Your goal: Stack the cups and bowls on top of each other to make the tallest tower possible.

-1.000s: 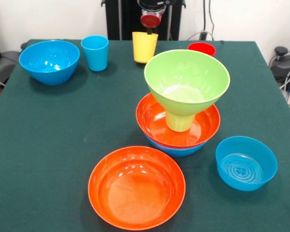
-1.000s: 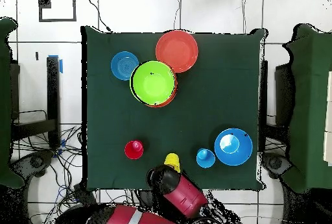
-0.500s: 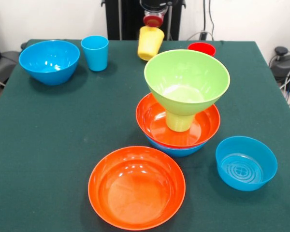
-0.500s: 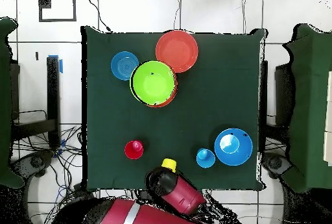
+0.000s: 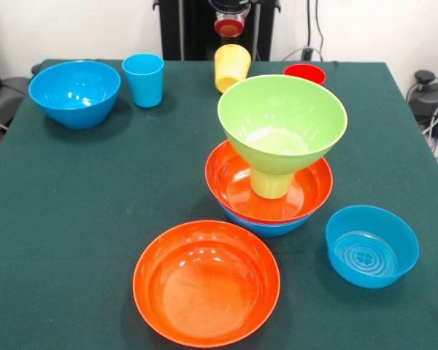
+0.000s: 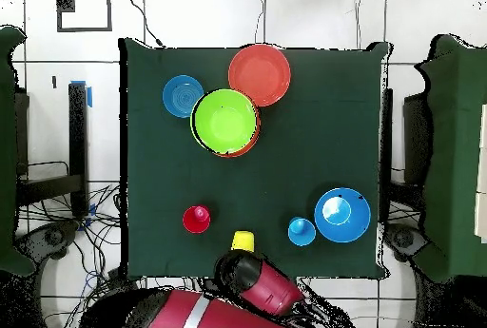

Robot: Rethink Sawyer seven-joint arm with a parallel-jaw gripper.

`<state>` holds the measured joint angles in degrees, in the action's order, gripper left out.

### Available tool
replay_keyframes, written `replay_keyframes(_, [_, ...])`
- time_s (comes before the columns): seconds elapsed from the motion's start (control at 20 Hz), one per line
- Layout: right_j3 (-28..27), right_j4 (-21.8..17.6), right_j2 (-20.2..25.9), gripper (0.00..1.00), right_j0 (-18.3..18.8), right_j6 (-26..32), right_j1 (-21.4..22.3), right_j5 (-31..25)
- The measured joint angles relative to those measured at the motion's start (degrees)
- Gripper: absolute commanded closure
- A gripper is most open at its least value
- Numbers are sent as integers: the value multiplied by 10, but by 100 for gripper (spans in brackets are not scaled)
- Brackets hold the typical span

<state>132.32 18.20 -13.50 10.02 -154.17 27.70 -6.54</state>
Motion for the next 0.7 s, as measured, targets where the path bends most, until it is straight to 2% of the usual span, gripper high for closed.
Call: replay_keyframes(0.7, [0,-9,-5,100,3,0,8,0])
